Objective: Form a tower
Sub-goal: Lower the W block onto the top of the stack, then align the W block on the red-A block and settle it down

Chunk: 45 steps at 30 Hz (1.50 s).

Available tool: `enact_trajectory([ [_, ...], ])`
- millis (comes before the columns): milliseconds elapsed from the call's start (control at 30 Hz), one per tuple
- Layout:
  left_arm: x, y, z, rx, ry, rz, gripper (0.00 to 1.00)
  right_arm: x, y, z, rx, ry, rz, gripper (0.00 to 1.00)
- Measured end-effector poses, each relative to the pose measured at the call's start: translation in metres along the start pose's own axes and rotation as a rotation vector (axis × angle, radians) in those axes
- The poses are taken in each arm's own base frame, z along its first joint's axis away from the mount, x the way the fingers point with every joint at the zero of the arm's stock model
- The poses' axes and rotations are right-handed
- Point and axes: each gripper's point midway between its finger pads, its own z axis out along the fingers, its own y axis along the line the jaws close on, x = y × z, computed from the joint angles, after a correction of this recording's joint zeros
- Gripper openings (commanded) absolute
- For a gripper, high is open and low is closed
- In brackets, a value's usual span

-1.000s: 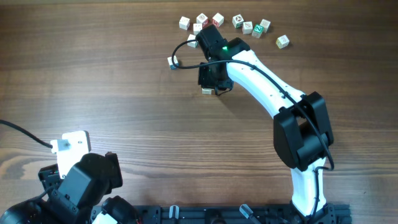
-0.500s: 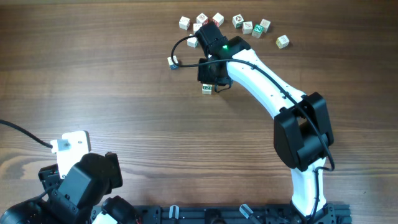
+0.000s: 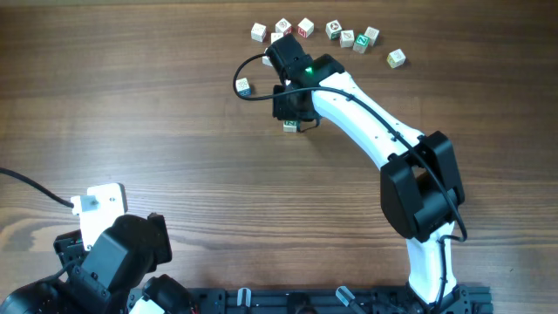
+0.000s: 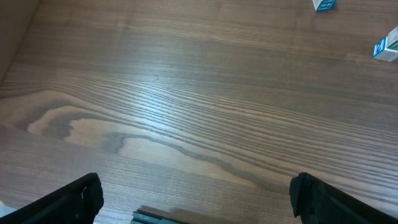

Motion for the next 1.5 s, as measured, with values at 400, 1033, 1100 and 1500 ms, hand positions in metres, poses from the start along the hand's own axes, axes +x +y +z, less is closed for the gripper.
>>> enact_trajectory([
  [400, 0.000, 0.000, 0.000, 0.000, 0.000, 0.000, 1.00, -0.002, -0.004, 0.000, 0.024, -0.011, 0.007, 0.43],
  [1033, 0.000, 0.000, 0.000, 0.000, 0.000, 0.000, 1.00, -0.009, 0.004, 0.004, -0.021, -0.043, 0.050, 0.99],
  [1100, 0.000, 0.000, 0.000, 0.000, 0.000, 0.000, 1.00, -0.007, 0.007, 0.004, -0.037, -0.030, 0.050, 0.99],
  [1500, 0.000, 0.000, 0.000, 0.000, 0.000, 0.000, 1.00, 0.010, -0.001, 0.018, -0.010, 0.027, 0.128, 0.97],
])
